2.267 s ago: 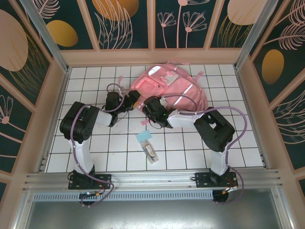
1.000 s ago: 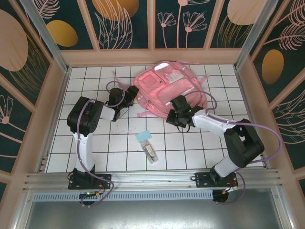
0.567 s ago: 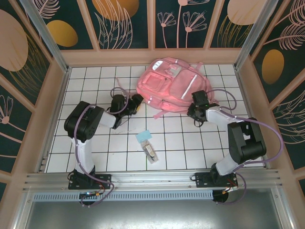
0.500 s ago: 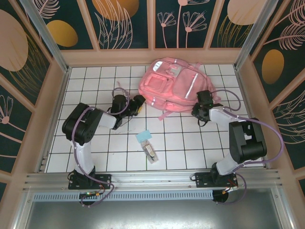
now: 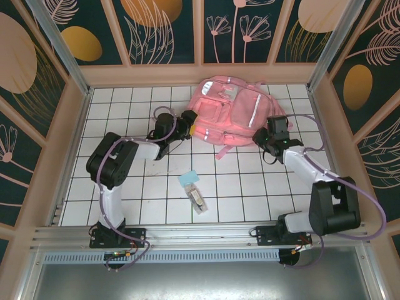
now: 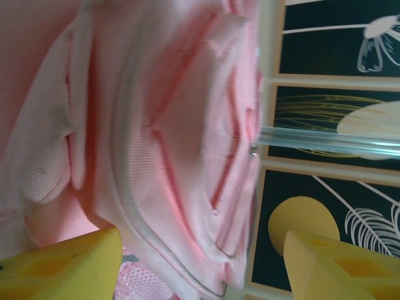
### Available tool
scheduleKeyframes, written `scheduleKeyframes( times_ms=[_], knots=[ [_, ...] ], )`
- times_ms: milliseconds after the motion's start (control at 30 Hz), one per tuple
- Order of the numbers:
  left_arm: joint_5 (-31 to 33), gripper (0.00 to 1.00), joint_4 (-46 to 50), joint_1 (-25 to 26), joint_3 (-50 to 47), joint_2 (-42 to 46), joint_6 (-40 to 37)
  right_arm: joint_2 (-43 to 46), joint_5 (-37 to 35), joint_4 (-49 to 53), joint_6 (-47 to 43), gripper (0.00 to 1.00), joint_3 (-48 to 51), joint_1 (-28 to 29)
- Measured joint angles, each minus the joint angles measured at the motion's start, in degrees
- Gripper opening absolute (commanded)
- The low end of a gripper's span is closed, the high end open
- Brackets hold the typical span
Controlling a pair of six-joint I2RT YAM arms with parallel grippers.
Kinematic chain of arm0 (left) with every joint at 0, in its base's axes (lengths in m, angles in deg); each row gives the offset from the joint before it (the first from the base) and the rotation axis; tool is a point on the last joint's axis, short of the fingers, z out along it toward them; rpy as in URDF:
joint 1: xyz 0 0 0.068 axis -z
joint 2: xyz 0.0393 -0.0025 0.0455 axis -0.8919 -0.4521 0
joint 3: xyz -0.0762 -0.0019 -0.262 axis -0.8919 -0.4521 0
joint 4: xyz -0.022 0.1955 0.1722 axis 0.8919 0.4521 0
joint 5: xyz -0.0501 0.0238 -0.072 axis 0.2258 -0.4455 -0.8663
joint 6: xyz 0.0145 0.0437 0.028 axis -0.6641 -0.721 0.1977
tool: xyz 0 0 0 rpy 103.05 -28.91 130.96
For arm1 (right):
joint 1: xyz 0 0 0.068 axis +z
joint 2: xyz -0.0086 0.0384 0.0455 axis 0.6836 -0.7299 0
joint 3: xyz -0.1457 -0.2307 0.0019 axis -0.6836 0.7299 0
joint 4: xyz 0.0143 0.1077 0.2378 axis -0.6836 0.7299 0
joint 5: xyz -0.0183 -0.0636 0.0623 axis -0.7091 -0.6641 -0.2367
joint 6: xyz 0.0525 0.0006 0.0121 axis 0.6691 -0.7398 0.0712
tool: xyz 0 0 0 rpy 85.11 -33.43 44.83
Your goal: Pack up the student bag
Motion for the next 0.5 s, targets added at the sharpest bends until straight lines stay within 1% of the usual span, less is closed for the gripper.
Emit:
scheduleKeyframes(
  times_ms=[133,267,400,500],
  knots=[
    [3.02,0.71,0.28,1.18,-0.11,-0.74,2.80,3.28,0.63,-0.02,1.64,0.38,1.77,0.83],
    [4.74,0.71,0.42,1.79,0.37,-1.14,4.33,4.68,0.76,-0.02,2.49,0.39,2.34,0.81],
    [5.01,0.70,1.05,1.84,4.63,-5.11,6.08,4.85,0.76,-0.02,2.93,0.40,2.34,0.81],
    [5.81,0.66,2.05,1.84,7.37,-7.82,6.64,5.07,0.74,-0.02,3.15,0.40,2.36,1.01]
  ],
)
